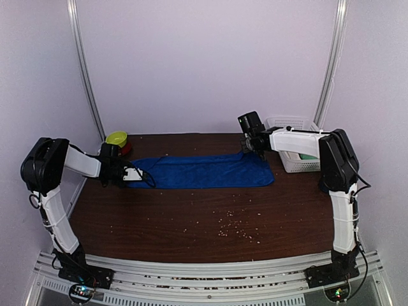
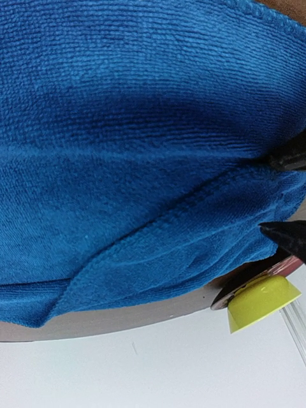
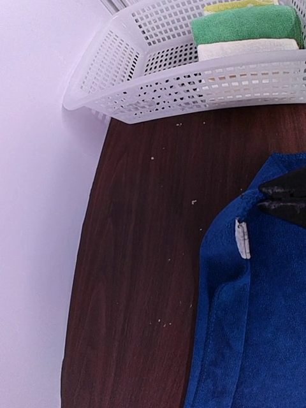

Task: Roll the towels
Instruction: Pick up the towel from the center of the board.

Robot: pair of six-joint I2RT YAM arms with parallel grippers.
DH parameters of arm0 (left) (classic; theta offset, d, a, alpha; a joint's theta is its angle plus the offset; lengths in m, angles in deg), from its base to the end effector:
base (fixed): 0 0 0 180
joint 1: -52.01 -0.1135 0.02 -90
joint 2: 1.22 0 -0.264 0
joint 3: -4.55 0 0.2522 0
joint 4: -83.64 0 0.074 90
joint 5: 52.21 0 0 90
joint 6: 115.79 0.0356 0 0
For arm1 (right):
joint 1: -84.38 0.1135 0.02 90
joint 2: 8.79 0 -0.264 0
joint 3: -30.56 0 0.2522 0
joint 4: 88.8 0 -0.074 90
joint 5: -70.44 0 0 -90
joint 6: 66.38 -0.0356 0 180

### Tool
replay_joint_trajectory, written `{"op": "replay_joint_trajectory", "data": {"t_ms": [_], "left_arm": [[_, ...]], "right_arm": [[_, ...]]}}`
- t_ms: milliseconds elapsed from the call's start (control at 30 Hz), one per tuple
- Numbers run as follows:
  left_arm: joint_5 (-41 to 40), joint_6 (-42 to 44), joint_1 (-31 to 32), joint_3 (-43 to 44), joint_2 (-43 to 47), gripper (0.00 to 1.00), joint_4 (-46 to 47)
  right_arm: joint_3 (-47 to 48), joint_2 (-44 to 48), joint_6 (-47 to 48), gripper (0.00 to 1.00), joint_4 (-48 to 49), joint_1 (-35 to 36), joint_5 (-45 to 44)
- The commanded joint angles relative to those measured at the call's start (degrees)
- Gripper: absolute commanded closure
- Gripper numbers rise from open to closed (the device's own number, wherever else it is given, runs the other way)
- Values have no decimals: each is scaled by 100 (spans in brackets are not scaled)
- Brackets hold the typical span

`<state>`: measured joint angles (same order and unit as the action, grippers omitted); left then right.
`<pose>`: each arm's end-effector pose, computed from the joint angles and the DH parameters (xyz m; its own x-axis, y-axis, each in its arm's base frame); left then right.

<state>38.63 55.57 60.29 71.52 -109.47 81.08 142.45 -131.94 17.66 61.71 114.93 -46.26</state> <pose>0.3673 -0.0540 0.1219 0.0497 0.9917 -0.1184 0.7009 0.0498 0.7116 0.4317 0.2362 0.2162 -0.5758 -0.2321 -0.7839 -0.1017 0.9717 -0.2131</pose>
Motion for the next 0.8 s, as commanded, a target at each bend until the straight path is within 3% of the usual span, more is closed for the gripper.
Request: {"op": "replay_joint_trajectory", "data": {"t_ms": [0,367,567,767], "left_arm": [[-88,31,49,-117,-175,74,290],[74,-72,98,-193,-59,80,316],[189,-283,100,-25,-86,96,61],[364,-852,100,430,-117,100,-373]], "right_arm": [[145,-113,-59,100,-71,52,48],[195,-180,-46,100,-88,61,51],[224,-193,-47,100,-107,58,67],[208,-194,-46,100,-116,61,81]]}}
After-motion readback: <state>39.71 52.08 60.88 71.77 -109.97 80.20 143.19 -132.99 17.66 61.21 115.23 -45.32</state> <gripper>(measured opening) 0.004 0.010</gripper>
